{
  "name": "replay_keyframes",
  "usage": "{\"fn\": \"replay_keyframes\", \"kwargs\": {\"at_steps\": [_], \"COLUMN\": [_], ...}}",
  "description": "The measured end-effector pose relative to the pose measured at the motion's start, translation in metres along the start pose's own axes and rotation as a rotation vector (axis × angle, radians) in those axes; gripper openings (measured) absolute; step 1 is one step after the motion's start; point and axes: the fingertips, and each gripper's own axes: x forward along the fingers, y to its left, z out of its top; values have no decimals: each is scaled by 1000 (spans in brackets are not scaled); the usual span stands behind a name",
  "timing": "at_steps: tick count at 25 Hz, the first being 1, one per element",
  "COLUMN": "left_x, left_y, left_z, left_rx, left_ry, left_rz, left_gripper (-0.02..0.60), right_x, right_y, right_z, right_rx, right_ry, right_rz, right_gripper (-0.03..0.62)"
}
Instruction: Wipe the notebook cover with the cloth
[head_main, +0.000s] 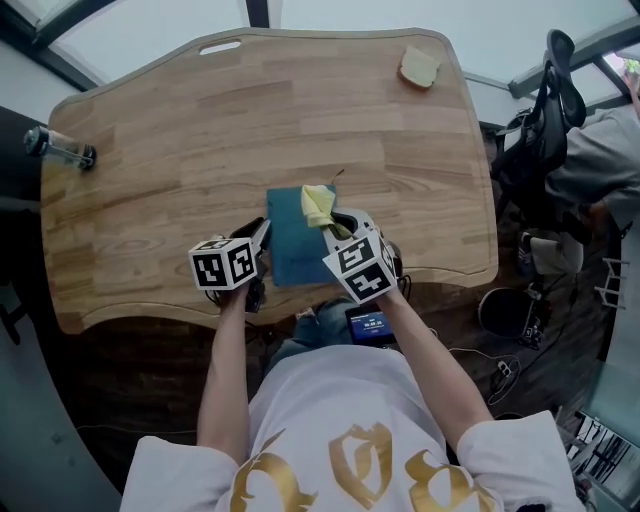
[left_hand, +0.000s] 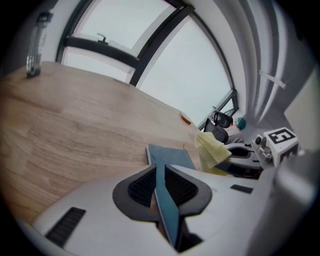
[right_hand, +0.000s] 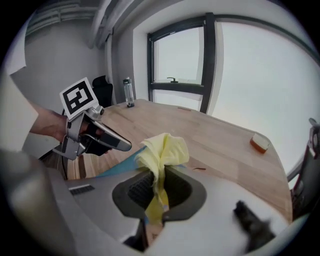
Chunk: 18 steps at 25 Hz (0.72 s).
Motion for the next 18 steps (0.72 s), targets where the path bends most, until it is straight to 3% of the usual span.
{"fn": "replay_keyframes", "kwargs": {"at_steps": [10, 14, 18], "left_x": [-74, -104, -130], "left_y": [-86, -116, -139], "left_z": [67, 77, 90], "left_rx": [425, 483, 492], "left_ry": [-360, -467, -601], "left_rz": [57, 84, 142], "left_gripper": [33, 28, 28], "right_x": [-75, -114, -140], "right_y": [8, 9, 4], "right_z": [46, 60, 71], "right_rx": [100, 145, 148], "right_ry": [-248, -350, -437], "right_rz": [-145, -186, -206], "right_gripper": [41, 40, 41]}}
